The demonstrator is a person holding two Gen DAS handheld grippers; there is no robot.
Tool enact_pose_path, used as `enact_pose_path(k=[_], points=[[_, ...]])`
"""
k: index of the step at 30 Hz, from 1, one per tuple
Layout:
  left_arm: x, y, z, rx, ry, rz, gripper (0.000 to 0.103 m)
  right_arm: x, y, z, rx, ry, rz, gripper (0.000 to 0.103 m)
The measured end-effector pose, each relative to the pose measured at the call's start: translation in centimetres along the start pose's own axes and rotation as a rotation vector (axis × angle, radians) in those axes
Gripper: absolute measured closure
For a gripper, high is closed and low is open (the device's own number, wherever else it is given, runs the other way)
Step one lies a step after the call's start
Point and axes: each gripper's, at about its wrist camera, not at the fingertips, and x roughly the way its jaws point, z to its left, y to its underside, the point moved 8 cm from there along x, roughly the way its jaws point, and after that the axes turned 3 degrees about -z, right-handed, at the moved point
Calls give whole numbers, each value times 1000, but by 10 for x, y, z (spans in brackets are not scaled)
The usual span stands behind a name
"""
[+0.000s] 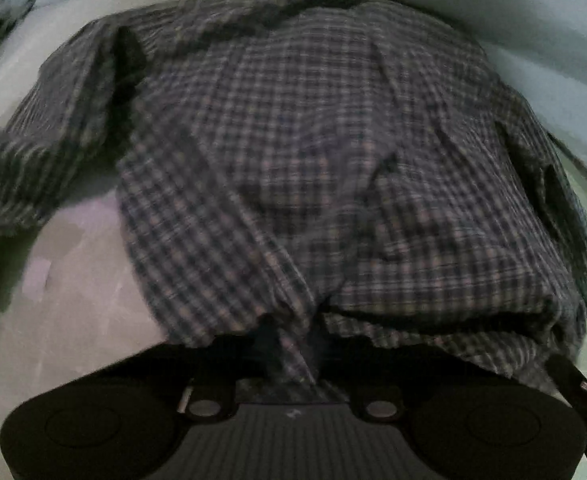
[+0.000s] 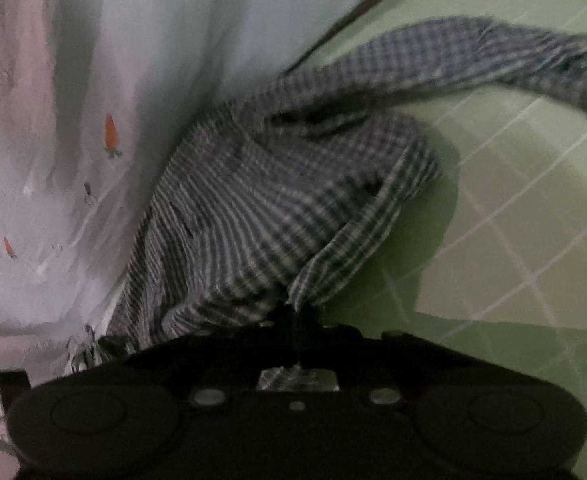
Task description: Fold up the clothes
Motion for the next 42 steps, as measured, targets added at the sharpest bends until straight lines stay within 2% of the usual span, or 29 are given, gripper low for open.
enact_pose_path(k=[2,6,8,10,12,15,16,18,19,20,21,24,26,30,32,37,40,42], points=[[-8,4,15,-32,16,-4,96,-18,-6,-8,3,14,-41,103],[-44,-1,51,-26,-9,-98,97,-62,-21,-27,26,40,-128,103],[-69,-6,78,-74,-12,-150,98,-84,-18,-37,31,58,-179,103],[-86,-10,109,-129,-48,-196,97,-102,-18,-48,6,98,-213,103],[-91,-13,132,-173,-68,-228,96,-104,-15,-60,-17,134,-201,103],[-92,-6,148,-249,-34,-232,91,-94,-1,-79,-3,173,-148,102],[-93,-5,146,-246,-34,-240,89,-90,4,-83,2,181,-130,101],[-92,-1,141,-237,-34,-247,64,-83,11,-89,16,193,-113,97],[-93,2,142,-238,-25,-244,59,-80,14,-93,25,203,-107,89],[-95,6,143,-243,-13,-240,50,-77,16,-96,33,219,-105,74],[-97,9,143,-249,0,-236,46,-76,17,-101,35,234,-105,70],[-99,16,138,-259,29,-232,36,-73,20,-105,5,263,-92,68],[-100,16,133,-261,31,-233,30,-74,20,-102,-35,276,-88,62],[-90,4,123,-294,-14,-231,26,-73,19,-97,-104,297,-86,54],[-85,-3,118,-312,-38,-229,24,-71,19,-97,-129,316,-81,47],[-52,-11,125,-319,-219,-150,24,-64,22,-101,-153,381,-73,41],[-45,-4,134,-356,-207,-107,31,-65,22,-106,-129,381,-78,41],[-43,1,136,-358,-189,-90,44,-65,22,-109,-100,354,-78,47]])
